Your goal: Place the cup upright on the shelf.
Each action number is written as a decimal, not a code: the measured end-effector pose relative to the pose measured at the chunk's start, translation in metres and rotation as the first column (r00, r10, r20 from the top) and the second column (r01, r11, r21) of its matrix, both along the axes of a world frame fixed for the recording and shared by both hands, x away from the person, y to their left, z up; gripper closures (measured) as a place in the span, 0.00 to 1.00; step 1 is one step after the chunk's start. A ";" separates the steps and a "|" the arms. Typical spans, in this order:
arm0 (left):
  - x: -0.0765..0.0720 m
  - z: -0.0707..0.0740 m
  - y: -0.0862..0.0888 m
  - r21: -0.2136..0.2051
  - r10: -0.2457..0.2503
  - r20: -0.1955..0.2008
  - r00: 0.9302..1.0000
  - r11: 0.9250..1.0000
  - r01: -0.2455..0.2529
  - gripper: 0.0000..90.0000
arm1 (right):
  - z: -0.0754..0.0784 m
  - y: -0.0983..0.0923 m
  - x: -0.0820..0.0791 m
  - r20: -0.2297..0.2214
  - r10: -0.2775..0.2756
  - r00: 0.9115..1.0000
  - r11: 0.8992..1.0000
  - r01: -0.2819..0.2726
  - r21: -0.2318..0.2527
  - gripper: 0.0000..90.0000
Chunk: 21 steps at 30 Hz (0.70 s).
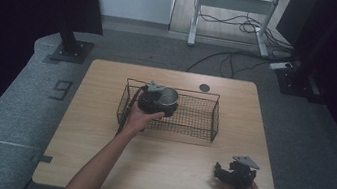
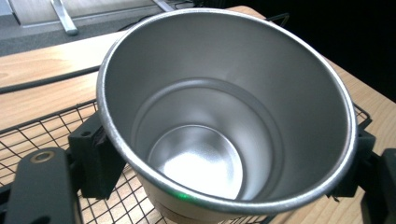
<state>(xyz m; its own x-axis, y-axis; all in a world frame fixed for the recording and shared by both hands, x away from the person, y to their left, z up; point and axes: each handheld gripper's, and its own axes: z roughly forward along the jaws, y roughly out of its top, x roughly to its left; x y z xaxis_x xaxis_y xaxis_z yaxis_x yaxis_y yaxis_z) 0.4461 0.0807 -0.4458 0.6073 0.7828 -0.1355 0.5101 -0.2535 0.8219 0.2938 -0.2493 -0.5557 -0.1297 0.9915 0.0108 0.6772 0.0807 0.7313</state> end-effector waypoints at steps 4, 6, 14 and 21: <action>0.003 -0.005 -0.002 0.007 0.000 -0.007 1.000 1.000 0.000 0.20 | 0.000 0.000 0.000 0.000 0.000 1.000 1.000 0.000 0.000 0.09; 0.004 -0.008 -0.003 0.011 -0.002 -0.014 1.000 1.000 0.003 0.19 | 0.000 0.000 0.000 0.000 0.000 1.000 1.000 0.000 0.000 0.09; 0.011 -0.019 -0.003 0.016 0.014 -0.041 0.999 1.000 -0.014 0.20 | 0.000 0.000 0.000 0.000 0.000 1.000 1.000 0.000 0.000 0.09; 0.016 -0.030 0.001 0.033 0.036 -0.060 0.998 0.999 -0.034 0.19 | 0.000 0.000 0.000 0.000 0.000 1.000 1.000 0.000 0.000 0.09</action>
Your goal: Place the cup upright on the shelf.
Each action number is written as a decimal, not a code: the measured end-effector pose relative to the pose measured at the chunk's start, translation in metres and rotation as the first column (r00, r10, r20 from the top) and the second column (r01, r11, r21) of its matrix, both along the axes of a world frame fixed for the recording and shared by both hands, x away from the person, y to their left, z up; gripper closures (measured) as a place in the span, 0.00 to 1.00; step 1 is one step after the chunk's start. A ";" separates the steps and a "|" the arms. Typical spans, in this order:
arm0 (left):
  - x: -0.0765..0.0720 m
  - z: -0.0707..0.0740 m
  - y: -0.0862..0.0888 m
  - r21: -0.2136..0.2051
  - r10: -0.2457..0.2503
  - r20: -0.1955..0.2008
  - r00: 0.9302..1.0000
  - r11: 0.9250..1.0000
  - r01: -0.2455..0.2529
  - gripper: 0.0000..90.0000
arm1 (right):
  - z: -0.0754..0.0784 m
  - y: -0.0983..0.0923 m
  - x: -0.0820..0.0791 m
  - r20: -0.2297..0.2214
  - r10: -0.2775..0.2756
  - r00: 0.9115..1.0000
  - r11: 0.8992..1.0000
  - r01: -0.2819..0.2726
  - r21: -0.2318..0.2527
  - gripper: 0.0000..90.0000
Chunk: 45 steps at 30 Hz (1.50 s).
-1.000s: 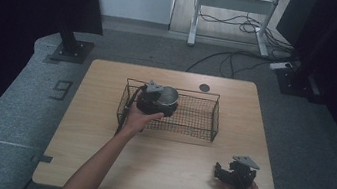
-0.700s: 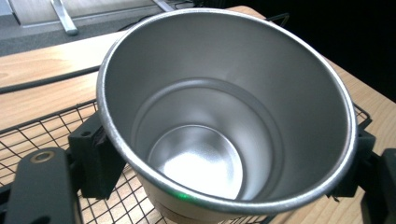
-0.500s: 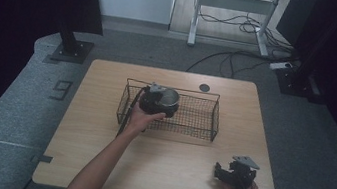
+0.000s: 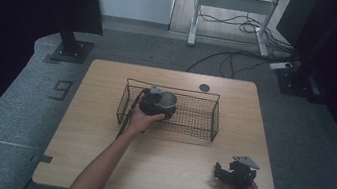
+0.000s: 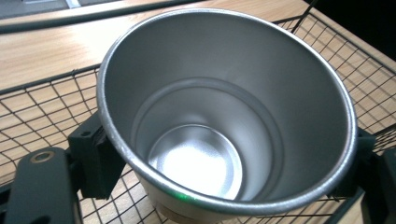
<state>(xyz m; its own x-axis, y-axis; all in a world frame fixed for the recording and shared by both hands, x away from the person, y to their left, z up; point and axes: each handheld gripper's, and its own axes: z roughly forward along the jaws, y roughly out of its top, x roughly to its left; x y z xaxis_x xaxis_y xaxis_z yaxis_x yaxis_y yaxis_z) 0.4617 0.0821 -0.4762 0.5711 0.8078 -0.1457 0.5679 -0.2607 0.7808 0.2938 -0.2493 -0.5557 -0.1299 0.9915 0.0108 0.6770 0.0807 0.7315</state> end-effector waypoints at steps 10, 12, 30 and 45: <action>0.005 -0.006 0.005 0.005 0.026 -0.021 0.999 1.000 -0.026 0.19 | 0.000 0.000 0.000 0.000 0.000 1.000 1.000 0.000 0.000 0.09; 0.006 -0.007 0.005 0.008 0.028 -0.029 0.999 1.000 -0.028 0.19 | 0.000 0.000 0.000 0.000 0.000 1.000 1.000 0.000 0.000 0.09; 0.009 -0.014 0.000 0.033 0.029 -0.074 0.997 0.999 -0.027 0.19 | 0.000 0.000 0.000 0.000 0.000 1.000 1.000 0.000 0.000 0.09; 0.011 -0.014 -0.004 0.070 0.015 -0.134 0.991 0.998 -0.006 0.16 | 0.000 0.000 0.000 0.000 0.000 1.000 1.000 0.000 0.000 0.09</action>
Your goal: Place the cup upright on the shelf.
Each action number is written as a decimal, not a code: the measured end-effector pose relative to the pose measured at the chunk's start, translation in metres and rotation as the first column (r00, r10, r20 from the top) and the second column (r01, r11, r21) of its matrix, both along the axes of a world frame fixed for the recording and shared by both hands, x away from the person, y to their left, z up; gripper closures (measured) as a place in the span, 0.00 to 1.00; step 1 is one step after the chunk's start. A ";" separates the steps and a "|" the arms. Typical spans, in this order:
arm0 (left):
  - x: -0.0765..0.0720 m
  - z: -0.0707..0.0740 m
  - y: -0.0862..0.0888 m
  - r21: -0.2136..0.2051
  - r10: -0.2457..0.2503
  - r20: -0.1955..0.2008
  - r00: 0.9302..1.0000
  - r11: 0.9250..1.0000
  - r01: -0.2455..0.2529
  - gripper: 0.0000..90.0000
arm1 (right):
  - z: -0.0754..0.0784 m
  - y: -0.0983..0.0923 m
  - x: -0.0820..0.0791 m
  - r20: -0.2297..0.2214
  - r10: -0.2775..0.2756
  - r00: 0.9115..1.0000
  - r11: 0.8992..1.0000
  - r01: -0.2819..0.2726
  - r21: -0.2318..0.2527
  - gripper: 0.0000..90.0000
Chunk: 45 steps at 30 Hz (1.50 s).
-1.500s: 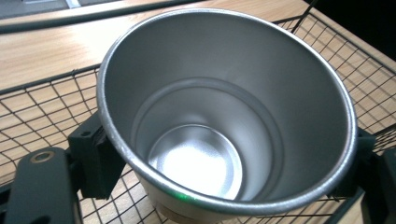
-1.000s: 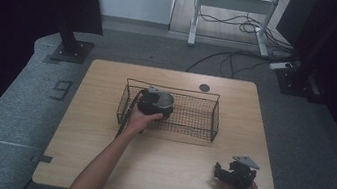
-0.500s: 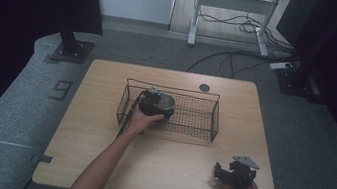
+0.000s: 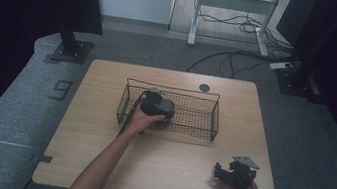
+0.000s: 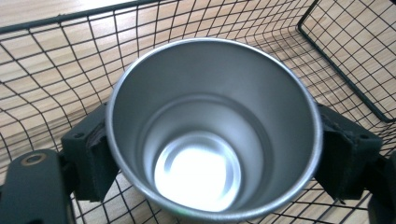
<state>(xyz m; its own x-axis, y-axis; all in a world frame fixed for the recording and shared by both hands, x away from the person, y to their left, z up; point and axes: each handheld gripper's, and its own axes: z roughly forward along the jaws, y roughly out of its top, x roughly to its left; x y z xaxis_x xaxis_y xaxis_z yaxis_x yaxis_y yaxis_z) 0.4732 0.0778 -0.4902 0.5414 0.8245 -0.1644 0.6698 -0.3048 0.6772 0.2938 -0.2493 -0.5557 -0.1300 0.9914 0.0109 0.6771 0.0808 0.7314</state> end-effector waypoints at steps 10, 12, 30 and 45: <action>-0.001 0.000 -0.002 0.018 -0.001 0.006 1.000 1.000 0.001 0.17 | 0.000 0.000 0.000 0.000 0.000 1.000 1.000 0.000 0.000 0.09; -0.001 0.000 -0.002 0.019 -0.001 0.006 1.000 1.000 0.001 0.17 | 0.000 0.000 0.000 0.000 0.000 1.000 1.000 0.000 0.000 0.09; -0.011 0.017 0.004 -0.015 0.008 0.063 0.998 1.000 -0.007 0.07 | 0.000 0.000 0.000 0.000 0.000 1.000 1.000 0.000 0.000 0.09; -0.052 0.039 0.028 -0.122 -0.015 0.156 0.988 0.992 0.034 0.10 | 0.000 0.000 0.000 0.000 0.000 1.000 1.000 0.000 0.000 0.09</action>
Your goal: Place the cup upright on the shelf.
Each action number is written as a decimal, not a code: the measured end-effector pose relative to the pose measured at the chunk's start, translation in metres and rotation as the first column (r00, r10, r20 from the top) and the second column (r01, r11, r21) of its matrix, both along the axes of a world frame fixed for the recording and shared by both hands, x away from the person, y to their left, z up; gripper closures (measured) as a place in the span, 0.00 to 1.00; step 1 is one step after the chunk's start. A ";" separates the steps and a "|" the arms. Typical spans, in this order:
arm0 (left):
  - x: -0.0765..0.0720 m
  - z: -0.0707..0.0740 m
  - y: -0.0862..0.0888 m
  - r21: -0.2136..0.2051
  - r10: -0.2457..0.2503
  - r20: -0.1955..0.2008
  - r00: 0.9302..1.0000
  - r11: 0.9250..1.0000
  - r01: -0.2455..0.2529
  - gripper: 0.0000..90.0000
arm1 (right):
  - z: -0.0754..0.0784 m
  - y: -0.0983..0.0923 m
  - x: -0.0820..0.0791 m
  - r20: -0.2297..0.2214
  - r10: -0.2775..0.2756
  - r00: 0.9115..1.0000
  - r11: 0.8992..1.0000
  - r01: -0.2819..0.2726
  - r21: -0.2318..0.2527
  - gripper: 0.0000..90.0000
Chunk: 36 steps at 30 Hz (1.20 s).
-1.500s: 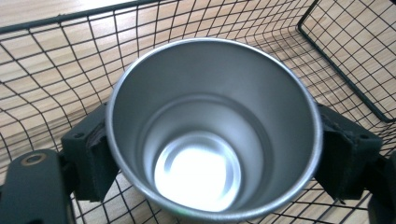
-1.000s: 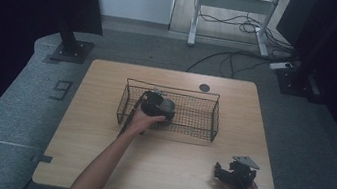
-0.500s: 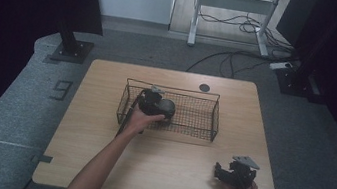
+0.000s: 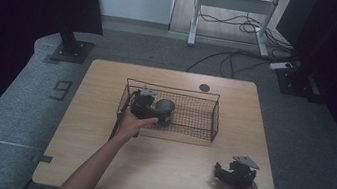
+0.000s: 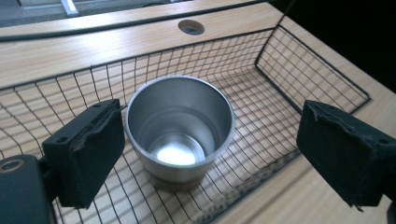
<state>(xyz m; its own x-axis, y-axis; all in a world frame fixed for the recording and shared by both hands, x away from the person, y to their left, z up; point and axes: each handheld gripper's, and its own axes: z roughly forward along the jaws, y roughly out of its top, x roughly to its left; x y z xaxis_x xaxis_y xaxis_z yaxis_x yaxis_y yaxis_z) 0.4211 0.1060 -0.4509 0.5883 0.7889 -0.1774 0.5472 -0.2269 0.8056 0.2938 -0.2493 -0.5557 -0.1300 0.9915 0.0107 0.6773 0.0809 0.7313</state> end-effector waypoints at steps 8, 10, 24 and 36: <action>-0.032 -0.005 0.022 -0.037 -0.028 0.004 1.000 0.999 0.029 0.11 | 0.000 0.000 0.000 -0.001 -0.002 1.000 1.000 0.002 0.002 0.09; -0.036 -0.005 0.024 -0.038 -0.028 0.008 1.000 0.999 0.029 0.11 | 0.000 0.000 0.000 -0.001 -0.002 1.000 1.000 0.002 0.002 0.09; -0.084 -0.013 0.052 -0.008 -0.042 0.044 0.998 0.999 0.043 0.16 | 0.000 0.000 0.000 -0.001 -0.001 1.000 1.000 0.001 0.002 0.09; -0.123 -0.047 0.079 -0.053 0.007 -0.014 1.000 0.999 -0.008 0.16 | 0.000 0.000 0.000 -0.001 -0.002 1.000 1.000 0.002 0.002 0.09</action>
<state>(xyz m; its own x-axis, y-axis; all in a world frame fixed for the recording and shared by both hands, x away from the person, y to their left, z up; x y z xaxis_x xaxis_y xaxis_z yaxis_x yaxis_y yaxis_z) 0.2979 0.1849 -0.4976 0.5793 0.7828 -0.2272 0.5602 -0.1799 0.8086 0.2937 -0.2490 -0.5556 -0.1281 0.9917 0.0123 0.6779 0.0785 0.7309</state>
